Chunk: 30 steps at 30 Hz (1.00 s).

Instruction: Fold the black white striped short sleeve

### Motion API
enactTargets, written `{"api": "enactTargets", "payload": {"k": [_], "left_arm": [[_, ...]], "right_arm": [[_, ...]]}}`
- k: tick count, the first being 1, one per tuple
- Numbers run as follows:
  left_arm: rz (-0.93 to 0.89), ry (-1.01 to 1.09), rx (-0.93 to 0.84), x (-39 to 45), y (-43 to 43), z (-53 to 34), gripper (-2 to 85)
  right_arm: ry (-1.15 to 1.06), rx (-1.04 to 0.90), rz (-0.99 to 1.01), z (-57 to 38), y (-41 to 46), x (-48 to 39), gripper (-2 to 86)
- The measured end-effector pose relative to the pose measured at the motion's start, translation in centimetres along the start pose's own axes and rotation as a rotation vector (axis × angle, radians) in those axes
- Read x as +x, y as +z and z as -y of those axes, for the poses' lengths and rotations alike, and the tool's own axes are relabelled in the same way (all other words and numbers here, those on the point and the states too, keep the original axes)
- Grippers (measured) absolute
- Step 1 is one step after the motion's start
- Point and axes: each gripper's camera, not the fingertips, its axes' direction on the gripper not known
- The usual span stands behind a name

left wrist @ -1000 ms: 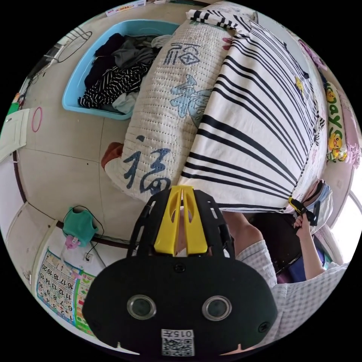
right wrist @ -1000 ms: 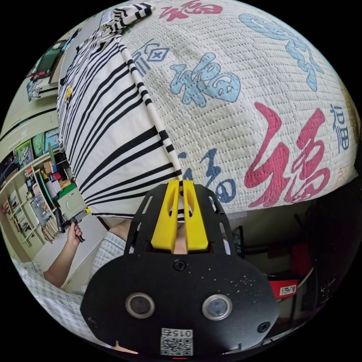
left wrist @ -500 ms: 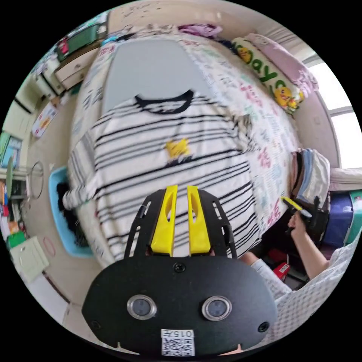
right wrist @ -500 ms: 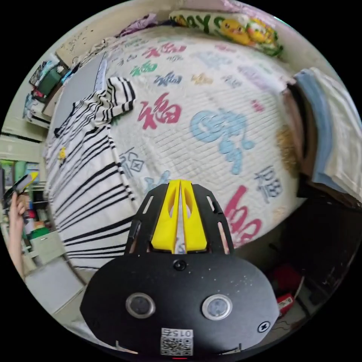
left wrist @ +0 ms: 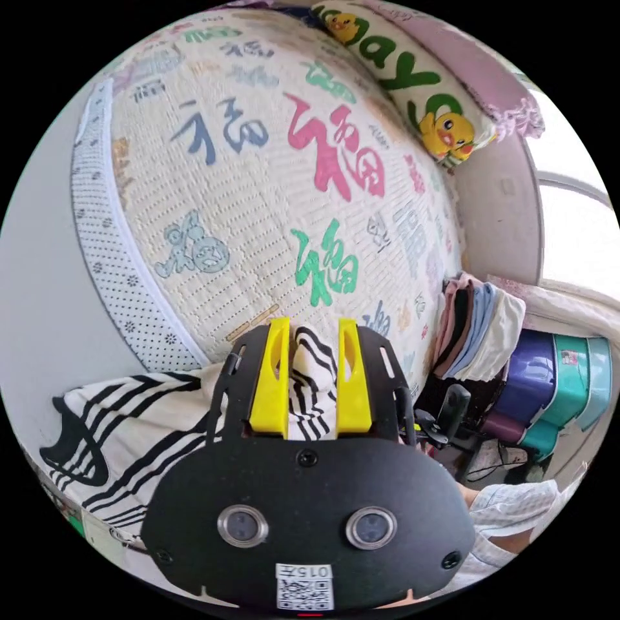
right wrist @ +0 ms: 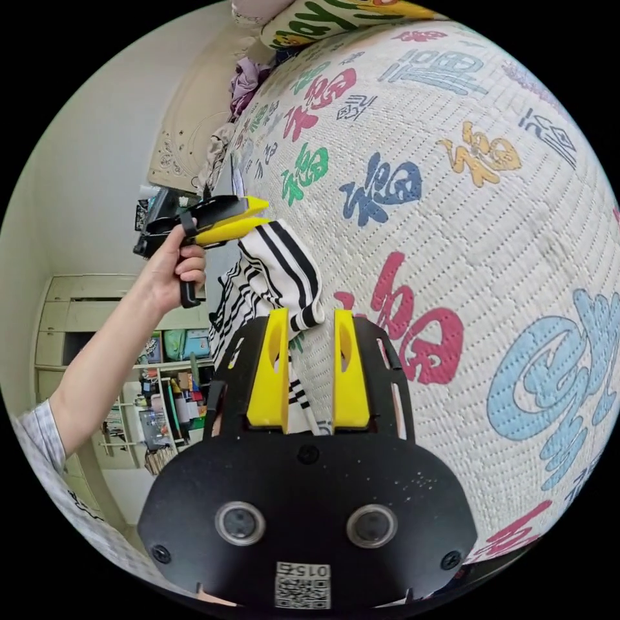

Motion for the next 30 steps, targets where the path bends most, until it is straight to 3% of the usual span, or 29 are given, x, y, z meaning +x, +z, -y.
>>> {"api": "enactTargets", "payload": {"k": [5, 12, 17, 21, 25, 30], "left_arm": [[-0.030, 0.041, -0.078, -0.4, 2.5, 1.8, 1.9], [-0.184, 0.275, 0.202, -0.4, -3.3, -0.9, -0.1], [-0.184, 0.407, 0.408, -3.1, -9.9, -10.5, 0.0], [-0.097, 0.258, 0.449, -8.8, -10.9, -20.1, 0.8], [-0.071, -0.007, 0.363, -14.2, -8.0, -25.6, 3.4], [-0.042, -0.088, 0.412, -15.3, -7.5, -26.9, 8.5]], "right_arm": [[-0.003, -0.046, 0.006, 0.2, 2.3, 0.7, 5.5], [-0.096, 0.113, 0.016, -0.7, -0.8, -2.1, 0.2], [-0.448, 0.064, -0.056, -3.7, -1.1, -11.7, 0.2], [-0.666, -0.102, -0.118, -6.7, 3.9, -16.5, 1.3], [-0.728, -0.427, -0.092, -8.9, 10.9, -17.0, 5.7], [-0.655, -0.382, -0.150, -7.3, 10.0, -15.8, 8.2]]}}
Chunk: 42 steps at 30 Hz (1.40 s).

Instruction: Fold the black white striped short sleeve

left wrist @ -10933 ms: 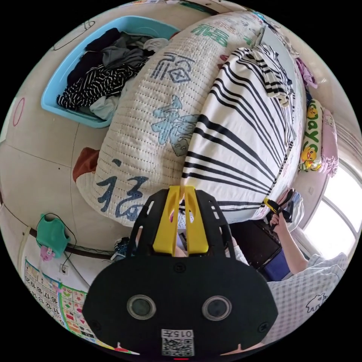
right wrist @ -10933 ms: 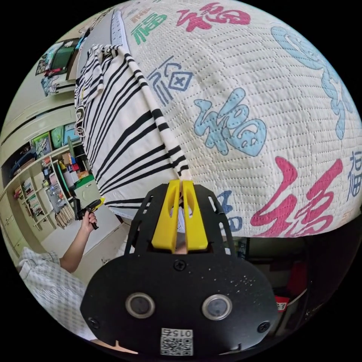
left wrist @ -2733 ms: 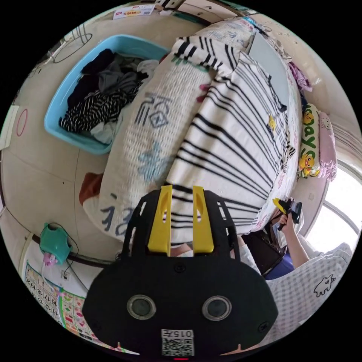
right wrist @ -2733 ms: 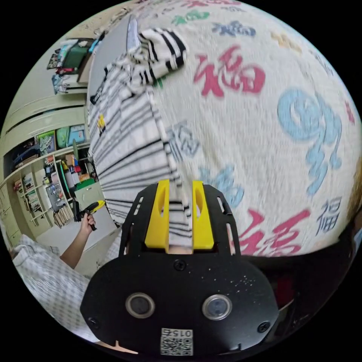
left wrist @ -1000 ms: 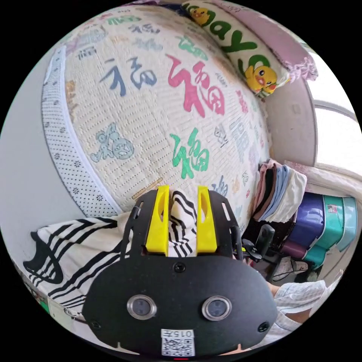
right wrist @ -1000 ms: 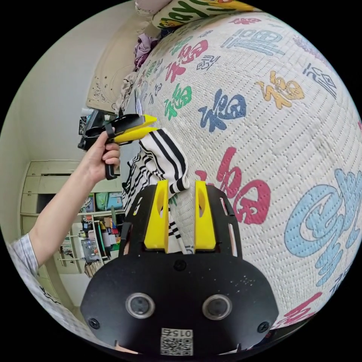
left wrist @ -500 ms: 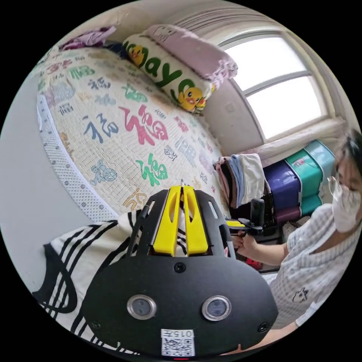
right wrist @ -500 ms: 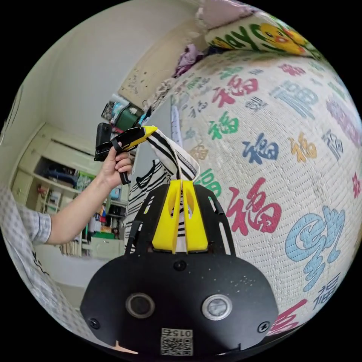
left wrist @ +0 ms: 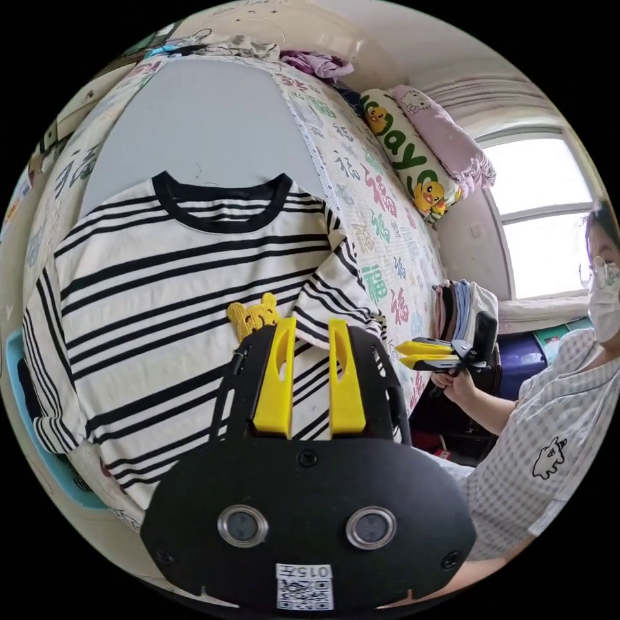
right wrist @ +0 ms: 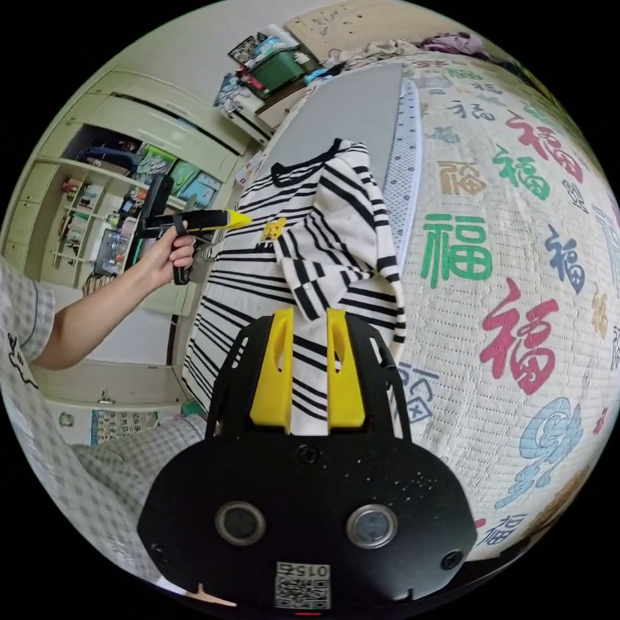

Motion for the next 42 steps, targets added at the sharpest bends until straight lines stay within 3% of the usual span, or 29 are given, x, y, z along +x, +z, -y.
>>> {"api": "enactTargets", "payload": {"k": [6, 11, 14, 17, 24, 27, 33, 36, 38, 42], "left_arm": [[-0.070, -0.032, 0.055, 0.3, 3.3, 5.5, 10.0], [-0.165, -0.023, -0.038, 0.5, 7.2, 12.6, 10.0], [-0.189, -0.003, -0.130, 1.4, 9.7, 15.9, 6.5], [-0.133, 0.020, -0.115, 2.6, 10.5, 18.3, 2.5], [-0.030, 0.000, -0.134, 3.8, 13.6, 21.2, 4.1], [-0.058, -0.022, -0.086, 3.4, 11.9, 20.2, 6.6], [0.045, 0.011, -0.192, 3.2, 8.0, 13.1, 8.0], [0.051, -0.017, -0.270, 2.6, 8.5, 9.8, 8.0], [0.044, -0.025, -0.282, 2.5, 9.0, 8.8, 7.1], [0.019, 0.006, -0.286, 2.4, 9.7, 8.1, 0.8]], "right_arm": [[0.242, 0.050, 0.041, 2.2, 1.0, 5.2, 8.8], [0.423, 0.085, 0.328, 2.0, 3.8, 10.7, 11.4], [0.563, 0.226, 0.421, 0.4, 3.5, 13.2, 6.5], [0.660, 0.342, 0.376, -1.5, 1.9, 14.6, 1.9], [0.670, 0.410, 0.246, -2.0, -1.2, 14.9, 2.0], [0.656, 0.392, 0.278, -2.5, -2.2, 14.7, 7.0], [0.255, 0.198, 0.030, 0.9, -4.4, 5.2, 13.6], [0.166, 0.106, -0.095, 2.3, -3.2, 2.1, 11.4], [0.175, 0.085, -0.158, 2.9, -3.0, 1.3, 4.8], [0.203, 0.089, -0.226, 2.8, -4.5, 0.4, 0.7]]}}
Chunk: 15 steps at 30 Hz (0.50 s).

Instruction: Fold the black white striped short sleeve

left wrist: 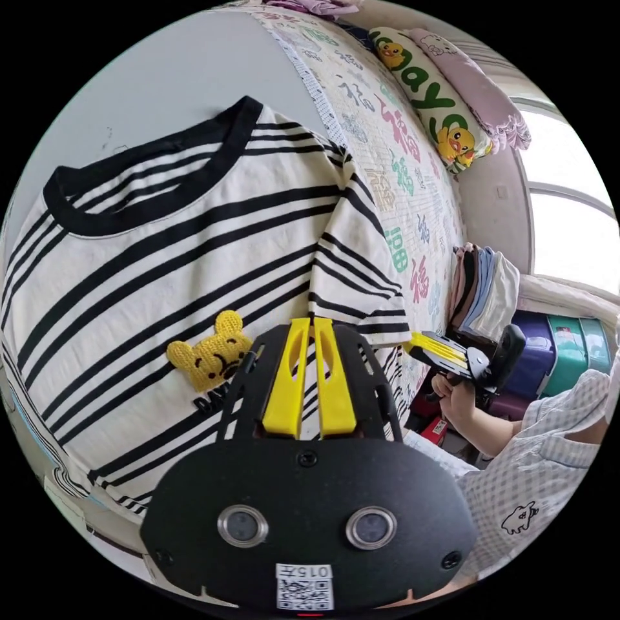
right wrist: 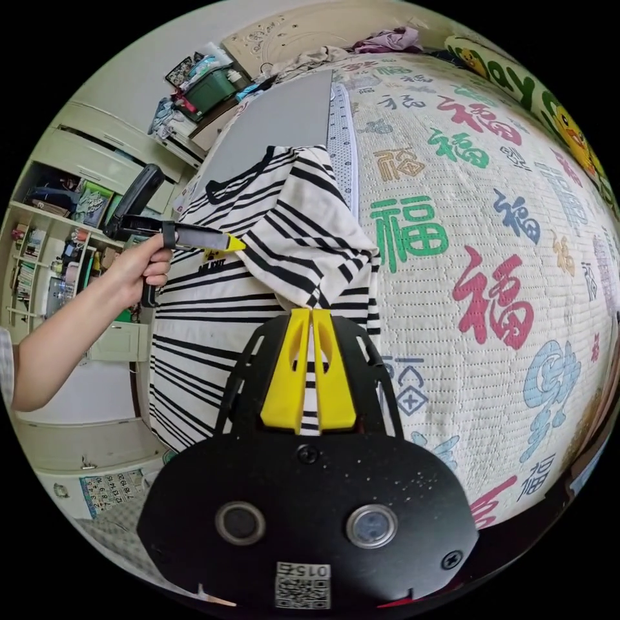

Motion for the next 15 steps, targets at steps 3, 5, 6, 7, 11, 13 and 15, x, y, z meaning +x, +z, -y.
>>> {"api": "enactTargets", "payload": {"k": [3, 5, 6, 7, 11, 13, 15], "left_arm": [[-0.013, -0.001, 0.079, 0.2, -1.7, -0.8, -0.1], [-0.016, 0.003, 0.122, 0.4, -2.9, -1.4, -0.3], [-0.018, 0.004, 0.124, 0.4, -3.2, -1.7, -0.4], [-0.013, 0.004, 0.118, 0.4, -3.2, -1.8, -0.4], [0.040, -0.035, 0.091, -0.6, -2.5, -2.5, -0.4], [0.047, -0.056, 0.081, -1.1, -2.3, -2.7, -0.3], [0.071, -0.073, 0.091, -1.3, -2.6, -3.3, -0.1]], "right_arm": [[-0.004, 0.016, 0.005, -0.7, -1.8, -0.4, 0.0], [-0.020, 0.022, -0.004, -1.2, -2.8, -0.9, -0.3], [-0.023, 0.021, -0.007, -1.3, -2.9, -1.1, -0.3], [-0.028, 0.007, -0.010, -1.4, -2.8, -1.3, -0.3], [-0.060, -0.041, -0.011, -1.4, -2.1, -2.2, -0.2], [-0.073, -0.059, 0.010, -1.5, -2.0, -2.5, 0.0], [-0.097, -0.065, 0.019, -1.6, -2.2, -2.8, 0.4]]}}
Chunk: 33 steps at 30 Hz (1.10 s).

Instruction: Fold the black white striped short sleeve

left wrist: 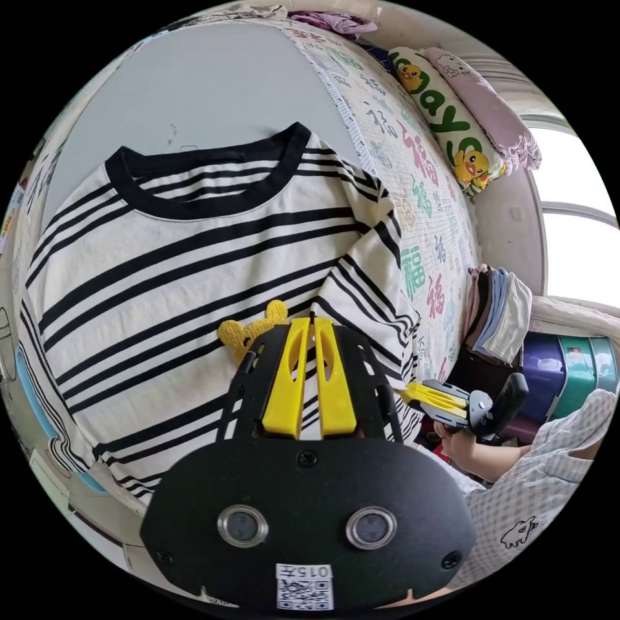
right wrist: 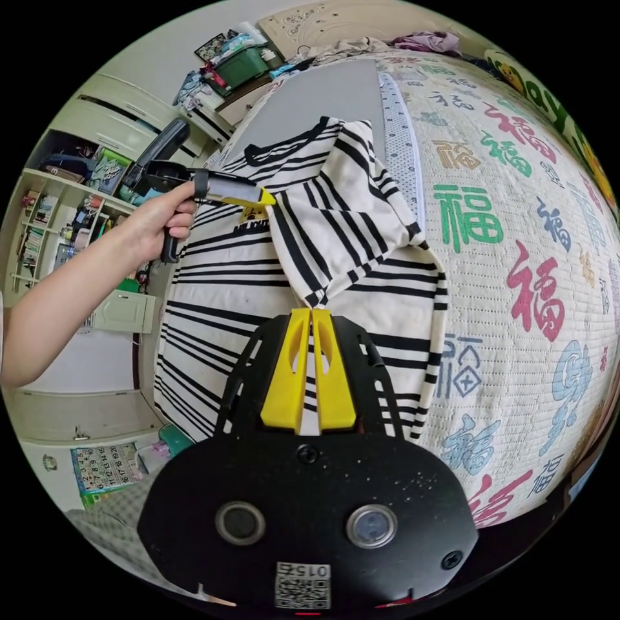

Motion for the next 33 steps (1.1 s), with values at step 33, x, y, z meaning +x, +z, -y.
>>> {"api": "enactTargets", "payload": {"k": [33], "left_arm": [[0.011, -0.163, 0.201, -0.5, -3.6, -12.0, 9.3]], "right_arm": [[0.077, 0.194, 0.164, 14.6, -19.3, 20.1, 0.0]]}}
